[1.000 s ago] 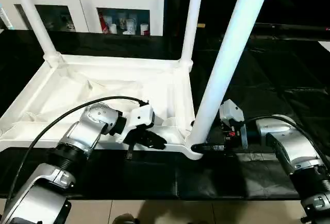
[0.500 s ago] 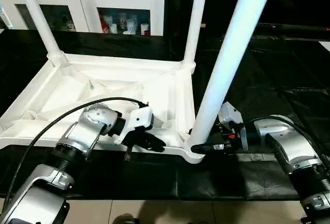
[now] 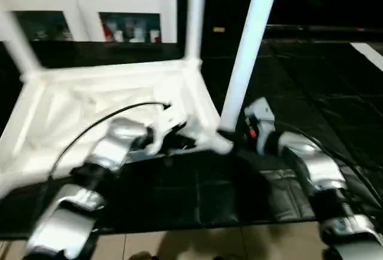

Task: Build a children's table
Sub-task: Rotate leg to tighten

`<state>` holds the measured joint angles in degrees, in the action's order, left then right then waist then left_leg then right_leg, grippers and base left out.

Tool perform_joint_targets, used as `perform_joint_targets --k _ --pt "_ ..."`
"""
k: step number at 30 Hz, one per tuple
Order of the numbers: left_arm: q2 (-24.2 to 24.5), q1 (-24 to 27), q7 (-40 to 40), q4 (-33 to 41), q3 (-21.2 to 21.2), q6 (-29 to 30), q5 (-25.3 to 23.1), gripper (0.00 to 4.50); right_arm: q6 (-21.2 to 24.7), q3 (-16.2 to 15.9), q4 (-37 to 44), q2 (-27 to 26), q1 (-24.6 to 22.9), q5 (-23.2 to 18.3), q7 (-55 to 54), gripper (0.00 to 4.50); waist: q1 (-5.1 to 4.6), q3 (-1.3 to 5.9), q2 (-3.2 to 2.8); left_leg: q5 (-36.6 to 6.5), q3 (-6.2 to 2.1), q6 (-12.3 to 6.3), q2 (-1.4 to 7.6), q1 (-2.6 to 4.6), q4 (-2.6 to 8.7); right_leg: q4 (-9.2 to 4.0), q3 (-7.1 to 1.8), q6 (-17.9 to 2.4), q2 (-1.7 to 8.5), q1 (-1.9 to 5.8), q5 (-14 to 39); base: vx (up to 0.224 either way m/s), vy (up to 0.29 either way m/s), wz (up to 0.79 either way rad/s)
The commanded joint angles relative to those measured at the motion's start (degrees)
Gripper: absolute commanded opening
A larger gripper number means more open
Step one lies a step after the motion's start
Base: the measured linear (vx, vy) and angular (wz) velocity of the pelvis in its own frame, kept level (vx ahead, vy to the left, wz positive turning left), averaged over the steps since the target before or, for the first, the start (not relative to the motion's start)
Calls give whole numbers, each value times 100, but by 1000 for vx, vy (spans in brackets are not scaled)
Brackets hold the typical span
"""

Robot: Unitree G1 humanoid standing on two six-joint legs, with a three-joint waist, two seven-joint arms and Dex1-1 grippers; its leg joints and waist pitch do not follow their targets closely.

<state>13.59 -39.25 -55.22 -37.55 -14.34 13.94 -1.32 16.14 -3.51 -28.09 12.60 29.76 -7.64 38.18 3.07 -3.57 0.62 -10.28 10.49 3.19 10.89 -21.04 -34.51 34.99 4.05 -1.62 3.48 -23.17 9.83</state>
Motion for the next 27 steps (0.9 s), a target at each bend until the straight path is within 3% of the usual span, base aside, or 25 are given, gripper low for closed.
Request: perform_joint_targets --k 1,5,9,12,14,15,17,20,24,27 --pt "-349 -412 775 52 270 30 118 0 170 -269 -222 -477 89 94 -453 195 10 446 27 -873 -94 -92 185 23 373 -455 -287 -1017 463 308 1493 0 0 0" --pt "-680 -497 1493 13 335 152 -61 0 99 -54 -668 -1105 351 323 -1699 194 7 464 14 -644 -89 -157 187 21 373 -410 -285 -1142 462 329 1045 0 0 0" --pt "-718 -456 1530 73 286 191 -103 0 71 -38 -749 -1224 406 381 -1906 194 12 459 -15 -668 -84 -230 199 42 378 -403 -291 -1200 459 335 856 0 0 0" --pt "-694 -417 1509 105 232 179 -126 0 -16 122 -740 -1219 429 339 -2018 194 -5 429 -10 -946 -76 -180 194 58 391 -461 -294 -1141 471 326 1229 0 0 0" --pt "-667 -400 1503 108 214 171 -140 0 -115 220 -686 -1161 399 331 -2025 249 -5 426 -2 -996 -81 -150 200 64 396 -470 -295 -1089 472 322 1372 0 0 0" --pt "-658 -396 1495 107 208 164 -145 0 -135 241 -671 -1142 389 328 -2024 249 -6 426 0 -986 -82 -147 200 57 398 -471 -297 -1076 473 328 1375 0 0 0" --pt "-574 -368 1413 100 217 139 -159 0 -265 312 -506 -887 259 297 -1839 249 -6 431 -1 -937 -85 -152 208 55 400 -456 -299 -1081 470 323 1261 0 0 0" --pt "-428 -359 1258 41 222 76 -167 0 -454 323 -252 -516 41 122 -1190 286 20 442 -4 -867 -79 -241 203 44 388 -436 -300 -1109 463 348 1032 0 0 0" --pt "-263 -342 948 -25 175 -66 -152 0 -603 347 -113 -134 -132 47 -669 311 19 444 29 -812 -77 -382 189 13 368 -445 -287 -1146 473 374 997 0 0 0" --pt "17 -257 206 -123 52 -629 -96 0 -813 369 100 514 -362 -158 402 340 17 445 33 -788 -73 -417 194 14 361 -446 -291 -1128 468 371 1044 0 0 0"
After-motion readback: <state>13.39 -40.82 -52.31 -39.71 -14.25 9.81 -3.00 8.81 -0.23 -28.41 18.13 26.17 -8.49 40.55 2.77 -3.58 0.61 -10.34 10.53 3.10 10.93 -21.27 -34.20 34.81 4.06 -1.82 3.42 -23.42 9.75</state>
